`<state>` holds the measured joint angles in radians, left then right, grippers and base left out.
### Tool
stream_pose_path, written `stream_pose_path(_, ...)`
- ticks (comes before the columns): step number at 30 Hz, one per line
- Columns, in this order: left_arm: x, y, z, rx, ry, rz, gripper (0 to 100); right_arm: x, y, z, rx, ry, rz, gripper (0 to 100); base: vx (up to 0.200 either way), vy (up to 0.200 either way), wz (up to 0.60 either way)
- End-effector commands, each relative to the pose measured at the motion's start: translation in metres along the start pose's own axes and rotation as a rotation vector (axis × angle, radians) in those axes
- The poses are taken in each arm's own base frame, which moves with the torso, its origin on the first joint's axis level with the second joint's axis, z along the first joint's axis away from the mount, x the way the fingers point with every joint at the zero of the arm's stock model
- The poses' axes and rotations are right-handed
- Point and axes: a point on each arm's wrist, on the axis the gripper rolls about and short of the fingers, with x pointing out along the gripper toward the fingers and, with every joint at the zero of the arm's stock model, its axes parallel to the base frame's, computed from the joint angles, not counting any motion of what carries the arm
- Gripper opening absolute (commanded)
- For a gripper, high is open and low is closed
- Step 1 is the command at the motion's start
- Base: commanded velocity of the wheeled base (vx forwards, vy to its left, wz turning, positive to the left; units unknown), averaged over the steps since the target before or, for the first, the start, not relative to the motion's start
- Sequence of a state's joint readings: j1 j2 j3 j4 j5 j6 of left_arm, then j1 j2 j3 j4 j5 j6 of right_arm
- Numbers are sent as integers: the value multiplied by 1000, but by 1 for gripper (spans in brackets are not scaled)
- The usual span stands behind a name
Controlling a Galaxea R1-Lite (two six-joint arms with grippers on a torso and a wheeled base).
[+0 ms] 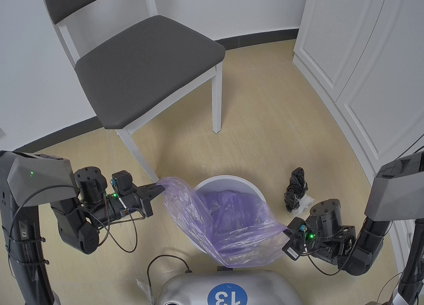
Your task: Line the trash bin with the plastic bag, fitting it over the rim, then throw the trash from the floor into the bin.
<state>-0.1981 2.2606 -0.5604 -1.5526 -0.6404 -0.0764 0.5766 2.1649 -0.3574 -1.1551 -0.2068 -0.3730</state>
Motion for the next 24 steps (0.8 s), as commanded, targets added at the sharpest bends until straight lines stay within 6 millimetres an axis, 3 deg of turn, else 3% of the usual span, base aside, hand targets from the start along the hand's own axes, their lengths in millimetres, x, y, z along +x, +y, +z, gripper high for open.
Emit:
stream_pose_path(1,13,3,-6,9,-11,-18,0,3,4,-6,-7,21,9,0,0,0,0)
stream_pose_path(3,15,2,-4,14,-16,-25,0,4,4,-9,-6,30,9,0,0,0,0)
stream_pose_path(4,15,2,-3,16,-20,-24,0,3,4,-10,-7,30,9,100,0,0,0)
stream_pose_path(10,6,3,-2,17,-15,-8,0,-7,1,-6,-10,-40,-15,100,0,0,0)
stream_pose_path(15,-13,-9,-4,7,27,-2,0,-36,-7,13,-31,-149,-45,100,0,0,0)
stream_pose_path(20,-23,-16,-10,18,65,-2,0,-54,-19,41,-37,-257,-80,100,0,0,0)
stream_pose_path(24,-27,-15,-18,18,93,8,0,-67,-27,88,-36,-279,-47,100,0,0,0)
